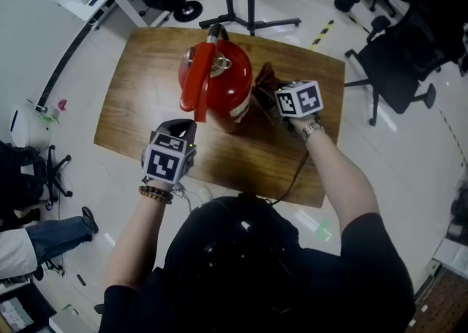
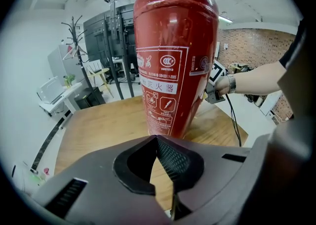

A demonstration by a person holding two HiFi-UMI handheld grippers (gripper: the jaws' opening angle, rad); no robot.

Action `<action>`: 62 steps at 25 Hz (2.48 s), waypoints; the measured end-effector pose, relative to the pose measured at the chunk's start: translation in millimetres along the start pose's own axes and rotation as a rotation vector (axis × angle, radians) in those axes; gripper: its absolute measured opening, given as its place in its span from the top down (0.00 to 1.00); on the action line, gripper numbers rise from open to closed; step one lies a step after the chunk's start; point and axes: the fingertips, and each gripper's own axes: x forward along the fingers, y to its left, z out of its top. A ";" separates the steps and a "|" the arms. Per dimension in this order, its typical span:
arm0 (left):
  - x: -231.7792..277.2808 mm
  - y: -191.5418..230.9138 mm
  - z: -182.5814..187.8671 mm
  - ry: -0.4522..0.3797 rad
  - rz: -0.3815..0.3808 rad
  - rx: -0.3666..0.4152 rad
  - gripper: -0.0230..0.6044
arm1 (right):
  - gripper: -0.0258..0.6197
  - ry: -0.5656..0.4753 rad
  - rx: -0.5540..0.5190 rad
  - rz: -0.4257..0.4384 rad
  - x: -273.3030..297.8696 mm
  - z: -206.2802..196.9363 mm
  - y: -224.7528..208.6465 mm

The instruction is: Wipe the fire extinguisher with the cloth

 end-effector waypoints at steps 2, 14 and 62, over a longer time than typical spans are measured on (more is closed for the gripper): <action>-0.8 -2.3 3.3 -0.008 -0.003 0.005 0.96 | 0.77 -0.034 -0.014 0.001 -14.8 16.5 2.2; -9.7 -9.6 15.0 -0.045 -0.006 0.021 0.96 | 0.77 -0.250 -0.119 0.083 -100.2 137.8 51.5; 3.9 10.6 -16.4 0.041 0.029 -0.051 0.96 | 0.78 0.041 -0.069 0.307 36.7 49.0 50.3</action>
